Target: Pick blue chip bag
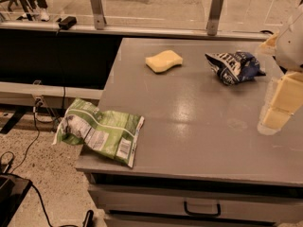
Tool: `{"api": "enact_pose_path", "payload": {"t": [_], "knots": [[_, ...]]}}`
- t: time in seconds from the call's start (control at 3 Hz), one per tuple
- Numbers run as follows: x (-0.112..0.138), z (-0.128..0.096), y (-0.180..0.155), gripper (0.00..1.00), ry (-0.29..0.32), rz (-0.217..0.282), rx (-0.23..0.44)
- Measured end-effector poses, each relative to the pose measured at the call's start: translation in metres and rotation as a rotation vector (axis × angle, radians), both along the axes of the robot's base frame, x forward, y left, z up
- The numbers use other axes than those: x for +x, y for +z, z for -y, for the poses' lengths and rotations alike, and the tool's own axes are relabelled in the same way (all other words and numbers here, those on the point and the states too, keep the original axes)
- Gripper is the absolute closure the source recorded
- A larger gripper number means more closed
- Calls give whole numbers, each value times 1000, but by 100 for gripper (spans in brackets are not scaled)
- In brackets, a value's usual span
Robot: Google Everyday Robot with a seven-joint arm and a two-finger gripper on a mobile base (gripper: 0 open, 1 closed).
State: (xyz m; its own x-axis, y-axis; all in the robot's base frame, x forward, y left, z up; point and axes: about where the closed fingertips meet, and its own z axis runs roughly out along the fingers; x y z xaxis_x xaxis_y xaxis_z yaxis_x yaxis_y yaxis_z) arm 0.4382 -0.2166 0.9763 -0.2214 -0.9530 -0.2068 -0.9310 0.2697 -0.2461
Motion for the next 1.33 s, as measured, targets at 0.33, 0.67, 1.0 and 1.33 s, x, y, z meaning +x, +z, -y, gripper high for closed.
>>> {"api": "enact_pose_path", "payload": {"t": [0.33,0.67,1.0,1.33], "knots": [[0,0,0,0,0,2,0],[24,9,1,0,10,71,5],[74,32,-1,0,34,177,10],[124,55,-5,0,47,236,-10]]}}
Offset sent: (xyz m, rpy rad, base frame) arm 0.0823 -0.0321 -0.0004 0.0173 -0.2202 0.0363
